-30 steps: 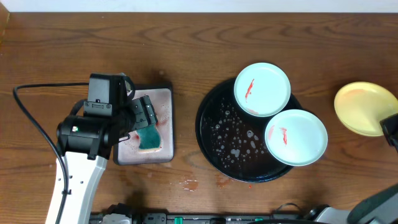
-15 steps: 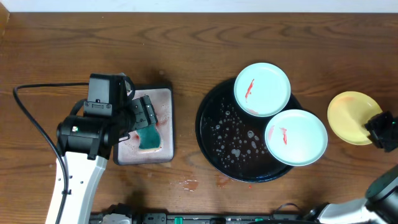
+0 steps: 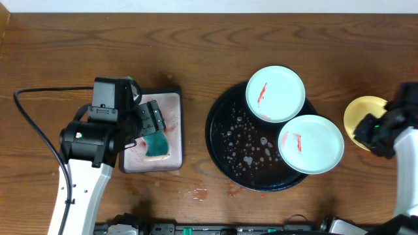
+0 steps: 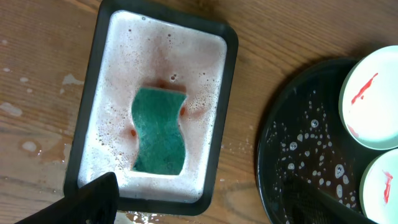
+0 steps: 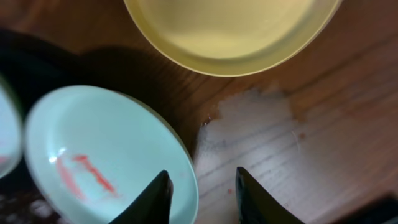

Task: Clean dirty plates on tray and stack at the side
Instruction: 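Lower the yellow plate onto the table and open the right gripper, then move right gripper to the lower pale green plate and grasp its rim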

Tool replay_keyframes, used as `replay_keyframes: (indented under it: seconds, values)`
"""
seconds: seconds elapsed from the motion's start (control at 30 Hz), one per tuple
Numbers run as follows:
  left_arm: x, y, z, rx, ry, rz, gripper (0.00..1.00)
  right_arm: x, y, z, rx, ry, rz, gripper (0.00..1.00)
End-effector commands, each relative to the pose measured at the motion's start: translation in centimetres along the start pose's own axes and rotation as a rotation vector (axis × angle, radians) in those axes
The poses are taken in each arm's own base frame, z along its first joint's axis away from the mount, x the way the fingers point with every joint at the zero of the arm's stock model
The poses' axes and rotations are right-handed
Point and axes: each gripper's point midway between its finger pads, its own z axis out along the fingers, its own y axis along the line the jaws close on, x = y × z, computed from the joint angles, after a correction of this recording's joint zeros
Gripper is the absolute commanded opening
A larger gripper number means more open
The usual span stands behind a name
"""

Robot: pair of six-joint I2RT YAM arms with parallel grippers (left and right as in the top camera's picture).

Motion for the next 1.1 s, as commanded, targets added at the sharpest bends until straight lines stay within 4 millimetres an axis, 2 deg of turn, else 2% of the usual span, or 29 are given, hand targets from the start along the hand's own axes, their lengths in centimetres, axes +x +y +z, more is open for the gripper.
replay_keyframes:
  seconds: [0.0,0.1,0.23,0.3,0.47,0.6,0.7,0.73,0.87,0.93,1.07]
  values:
    - [-0.6,-0.4,-0.6,0.016,-0.017,0.005,0.84,1.3,-0.3,2.4,0.067,0.006,-0.022,0.34]
    - [-0.6,-0.4,-0.6,0.016,-0.017,0.005,0.84,1.5,0.8,3.9,0.011,-0.009,-0.037,0.34]
    - [-0.6,-0.4,-0.6,0.016,-0.017,0.005,0.84,2.2,0.5,5.8,0.006,-0.021,-0.040,0.35]
    - [-0.6,-0.4,-0.6,0.016,-0.017,0.005,0.84,2.7,0.4,6.5,0.001,-0.015,-0.037,0.28]
    - [-0.6,-0.4,-0.6,0.016,-0.017,0.005,0.84,3.0,1.5,6.6,-0.065,-0.001,-0.069,0.15]
    - [-0.6,-0.4,-0.6,0.016,-0.017,0.005,0.83,3.2,1.5,6.6,-0.064,0.008,-0.069,0.12]
    - [-0.6,-0.4,-0.6,0.016,-0.017,0.005,0.84,3.3,1.6,6.6,-0.072,0.011,-0.069,0.01]
    - [-0.6,-0.4,-0.6,0.016,-0.017,0.005,0.84,3.4,1.9,6.5,-0.087,0.017,-0.069,0.01]
    - [-0.6,-0.4,-0.6,0.016,-0.017,0.005,0.84,4.1,3.6,5.3,-0.201,0.029,-0.092,0.01]
    - [-0.6,-0.4,-0.6,0.016,-0.017,0.005,0.84,4.4,5.4,3.3,-0.324,-0.004,-0.175,0.01]
    - [-0.6,-0.4,-0.6,0.016,-0.017,0.005,0.84,5.5,6.1,0.5,-0.390,-0.045,-0.226,0.01]
